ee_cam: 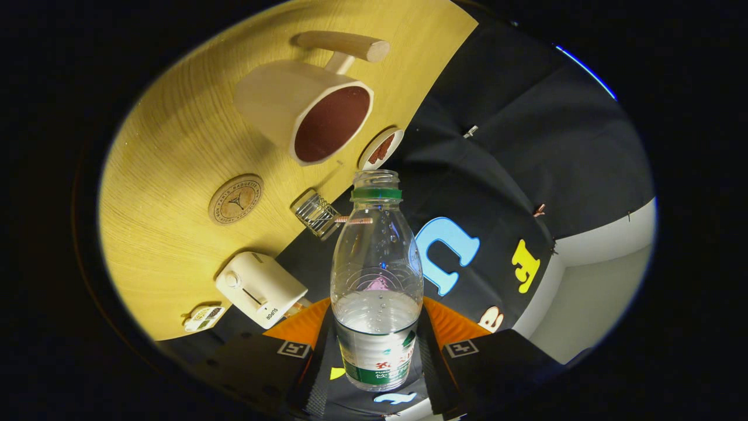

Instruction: Take the bottle from table, then pour the juice into the cup, finally place the bottle on the coaster

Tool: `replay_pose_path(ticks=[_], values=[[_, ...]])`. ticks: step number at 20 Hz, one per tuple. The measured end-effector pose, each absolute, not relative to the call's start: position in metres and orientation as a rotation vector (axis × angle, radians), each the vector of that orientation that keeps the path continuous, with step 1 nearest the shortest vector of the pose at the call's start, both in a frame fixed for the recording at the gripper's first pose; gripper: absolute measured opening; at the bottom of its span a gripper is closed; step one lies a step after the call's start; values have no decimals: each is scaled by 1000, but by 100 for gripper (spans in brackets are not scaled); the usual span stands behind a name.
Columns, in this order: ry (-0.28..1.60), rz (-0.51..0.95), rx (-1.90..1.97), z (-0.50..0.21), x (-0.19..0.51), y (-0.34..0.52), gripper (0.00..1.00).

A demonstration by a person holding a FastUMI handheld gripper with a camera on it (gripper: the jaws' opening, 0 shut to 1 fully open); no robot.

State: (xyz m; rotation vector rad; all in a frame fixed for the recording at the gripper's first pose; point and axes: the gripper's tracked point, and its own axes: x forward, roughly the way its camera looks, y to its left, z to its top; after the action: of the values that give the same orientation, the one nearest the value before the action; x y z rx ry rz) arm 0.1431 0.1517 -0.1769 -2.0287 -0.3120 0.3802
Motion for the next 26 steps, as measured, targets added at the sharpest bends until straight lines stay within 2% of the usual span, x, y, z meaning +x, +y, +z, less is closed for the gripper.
replay_pose_path(ticks=[3, 13, 20, 26], values=[[-254, 394, -1932, -184, 140, 152, 68], [115, 443, -1316, -243, 123, 143, 69], [256, 523, -604, -248, 110, 168, 69], [340, 538, 51, -216, 129, 178, 71]])
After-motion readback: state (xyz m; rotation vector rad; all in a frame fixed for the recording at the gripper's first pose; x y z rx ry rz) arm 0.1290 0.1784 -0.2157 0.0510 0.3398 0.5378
